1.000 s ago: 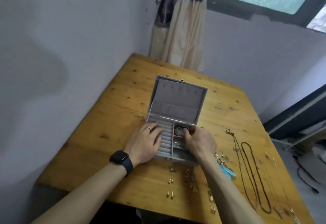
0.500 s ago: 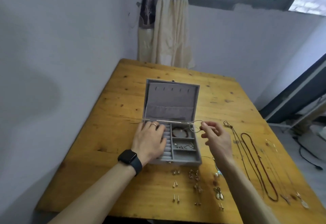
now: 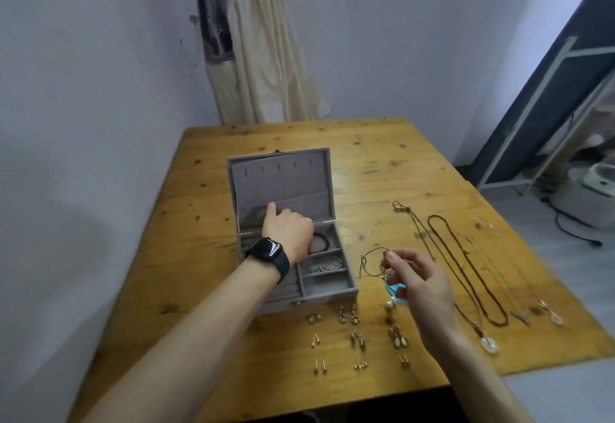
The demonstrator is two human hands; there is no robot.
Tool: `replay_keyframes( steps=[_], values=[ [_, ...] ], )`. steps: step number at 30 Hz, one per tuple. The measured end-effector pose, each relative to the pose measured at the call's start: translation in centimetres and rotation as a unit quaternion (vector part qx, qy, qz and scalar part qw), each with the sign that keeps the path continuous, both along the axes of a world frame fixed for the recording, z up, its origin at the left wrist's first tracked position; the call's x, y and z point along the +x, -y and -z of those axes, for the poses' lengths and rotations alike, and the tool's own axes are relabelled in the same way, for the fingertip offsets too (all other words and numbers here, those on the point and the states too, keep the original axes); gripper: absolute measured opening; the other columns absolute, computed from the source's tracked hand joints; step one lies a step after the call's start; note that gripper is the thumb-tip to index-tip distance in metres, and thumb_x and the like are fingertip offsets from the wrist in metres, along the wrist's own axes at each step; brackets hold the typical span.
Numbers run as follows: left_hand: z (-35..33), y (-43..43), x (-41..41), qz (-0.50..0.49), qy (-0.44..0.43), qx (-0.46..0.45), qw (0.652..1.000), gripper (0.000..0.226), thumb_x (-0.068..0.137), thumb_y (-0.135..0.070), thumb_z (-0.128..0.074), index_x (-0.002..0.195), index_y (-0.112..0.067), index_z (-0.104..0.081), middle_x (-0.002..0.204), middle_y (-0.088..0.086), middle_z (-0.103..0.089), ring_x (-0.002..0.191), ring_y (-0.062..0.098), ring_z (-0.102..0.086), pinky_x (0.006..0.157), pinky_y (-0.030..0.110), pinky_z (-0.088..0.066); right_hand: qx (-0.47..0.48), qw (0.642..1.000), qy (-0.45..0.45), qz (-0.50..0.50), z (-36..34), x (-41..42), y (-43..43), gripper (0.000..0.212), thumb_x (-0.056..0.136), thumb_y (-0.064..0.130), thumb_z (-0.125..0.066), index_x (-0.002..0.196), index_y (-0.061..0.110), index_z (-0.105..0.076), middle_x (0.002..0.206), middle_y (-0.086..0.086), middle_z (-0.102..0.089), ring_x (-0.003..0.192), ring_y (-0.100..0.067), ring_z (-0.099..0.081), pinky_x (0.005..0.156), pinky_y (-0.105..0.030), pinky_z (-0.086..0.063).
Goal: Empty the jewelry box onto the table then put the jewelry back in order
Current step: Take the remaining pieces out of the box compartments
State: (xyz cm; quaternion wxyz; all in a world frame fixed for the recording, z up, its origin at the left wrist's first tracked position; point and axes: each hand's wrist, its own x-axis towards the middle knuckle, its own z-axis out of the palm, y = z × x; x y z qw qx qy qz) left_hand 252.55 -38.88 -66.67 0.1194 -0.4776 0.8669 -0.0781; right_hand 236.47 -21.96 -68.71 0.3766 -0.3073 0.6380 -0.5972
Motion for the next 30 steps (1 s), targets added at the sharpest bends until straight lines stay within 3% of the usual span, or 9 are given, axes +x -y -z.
replay_keyframes(
  steps=[3,8,10,12,15,18,20,25,30],
  values=[
    [-0.7,-0.3,-1.6,0.047,0.058,-0.017,0.997,0.017,0.095,-0.014,-0.053,0.092,-0.024,-0.065,0.111,0.002,-0.069,0.111,0.026,-0.058,0.11,0.047,-0.026,0.007,1.0,0.02,0.007,0.4,-0.4,-0.9,0.01,0.094,0.028,-0.066,0.099,0.022,-0.072,0.093,-0.001,-0.074,0.083,-0.017,-0.067,0.064,-0.024,-0.05],
    [-0.1,-0.6,-1.7,0.102,0.085,-0.037,0.99,0.02,0.1,-0.017,-0.049,0.109,-0.019,-0.067,0.117,0.003,-0.068,0.115,0.026,-0.053,0.104,0.042,-0.03,0.005,1.0,0.027,0.012,0.3,-0.5,-2.0,0.01,0.094,0.025,-0.065,0.099,0.02,-0.072,0.094,-0.001,-0.074,0.076,-0.01,-0.066,0.055,-0.015,-0.049],
    [0.1,-0.4,-0.6,0.064,-0.005,-0.005,0.998,0.017,0.1,-0.026,-0.051,0.11,-0.024,-0.064,0.115,0.001,-0.069,0.112,0.025,-0.056,0.098,0.039,-0.035,-0.002,1.0,0.023,0.006,0.0,-0.2,-2.5,0.008,0.094,0.025,-0.066,0.097,0.021,-0.072,0.093,-0.001,-0.074,0.075,-0.01,-0.066,0.055,-0.016,-0.05],
    [-0.3,-0.3,1.0,0.003,-0.169,0.047,0.984,0.015,0.101,-0.035,-0.051,0.11,-0.029,-0.061,0.11,-0.002,-0.071,0.103,0.024,-0.063,0.091,0.037,-0.047,-0.006,1.0,0.018,-0.003,-0.4,0.2,-2.8,0.007,0.093,0.026,-0.066,0.097,0.023,-0.072,0.093,0.0,-0.073,0.078,-0.013,-0.067,0.057,-0.019,-0.052],
    [-1.6,-1.9,4.4,-0.047,-0.376,0.122,0.917,0.01,0.1,-0.034,-0.056,0.107,-0.03,-0.063,0.096,-0.012,-0.073,0.089,0.007,-0.068,0.08,0.036,-0.058,-0.019,1.0,-0.002,-0.02,-0.8,1.1,-3.0,0.007,0.092,0.027,-0.067,0.097,0.025,-0.073,0.091,0.001,-0.073,0.078,-0.012,-0.068,0.06,-0.023,-0.055],
    [-3.0,-5.0,8.5,-0.068,-0.497,0.199,0.842,0.009,0.1,-0.025,-0.059,0.106,-0.024,-0.065,0.089,-0.011,-0.075,0.087,0.001,-0.07,0.08,0.026,-0.059,-0.028,0.997,-0.036,-0.057,-0.6,3.0,-2.8,0.007,0.092,0.026,-0.069,0.097,0.027,-0.074,0.09,0.002,-0.074,0.079,-0.01,-0.068,0.064,-0.021,-0.053],
    [-3.1,-6.9,11.6,-0.082,-0.512,0.247,0.819,0.009,0.099,-0.022,-0.06,0.105,-0.022,-0.066,0.091,-0.008,-0.076,0.089,0.004,-0.071,0.082,0.028,-0.059,-0.029,0.994,-0.05,-0.087,-0.2,4.8,-2.5,0.007,0.091,0.025,-0.07,0.095,0.029,-0.074,0.09,0.002,-0.074,0.081,-0.009,-0.068,0.066,-0.021,-0.053],
    [-1.5,-10.5,19.1,-0.171,-0.46,0.314,0.813,0.009,0.098,-0.026,-0.062,0.102,-0.026,-0.069,0.092,-0.008,-0.076,0.086,0.006,-0.071,0.077,0.026,-0.058,-0.009,0.968,-0.136,-0.212,1.1,10.7,-1.4,0.005,0.091,0.031,-0.071,0.094,0.032,-0.073,0.089,0.01,-0.074,0.082,-0.007,-0.069,0.075,-0.029,-0.057],
    [1.2,-12.1,21.6,-0.227,-0.436,0.318,0.811,0.007,0.096,-0.029,-0.064,0.099,-0.027,-0.07,0.091,-0.01,-0.074,0.085,0.002,-0.069,0.07,0.016,-0.054,0.018,0.918,-0.305,-0.252,1.5,15.2,-0.3,0.007,0.091,0.038,-0.069,0.093,0.033,-0.073,0.081,0.018,-0.072,0.079,0.004,-0.065,0.073,-0.02,-0.055]
  ],
)
